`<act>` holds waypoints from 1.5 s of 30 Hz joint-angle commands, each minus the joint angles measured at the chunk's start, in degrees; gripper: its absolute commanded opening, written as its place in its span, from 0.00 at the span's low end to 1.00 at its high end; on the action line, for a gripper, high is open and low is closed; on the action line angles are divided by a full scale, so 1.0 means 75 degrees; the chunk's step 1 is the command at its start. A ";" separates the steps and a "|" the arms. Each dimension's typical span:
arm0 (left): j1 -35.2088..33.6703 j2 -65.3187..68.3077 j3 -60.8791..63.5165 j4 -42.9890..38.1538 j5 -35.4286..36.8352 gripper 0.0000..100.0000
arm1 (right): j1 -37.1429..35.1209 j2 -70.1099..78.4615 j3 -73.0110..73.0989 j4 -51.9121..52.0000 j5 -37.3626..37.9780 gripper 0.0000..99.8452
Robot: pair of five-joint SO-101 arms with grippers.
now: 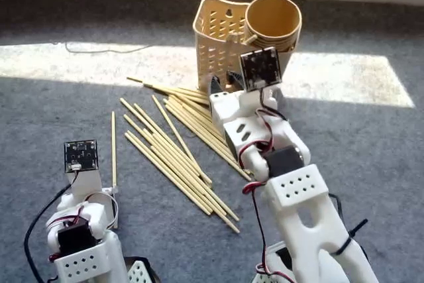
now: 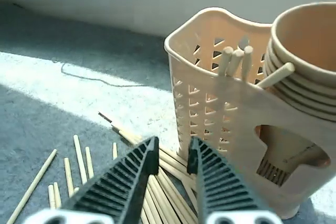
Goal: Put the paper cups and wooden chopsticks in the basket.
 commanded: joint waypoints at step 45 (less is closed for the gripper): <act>-0.0029 -0.0053 0.0158 0.0023 0.0047 0.16 | -0.2010 0.6699 -0.3264 0.0920 0.0926 0.09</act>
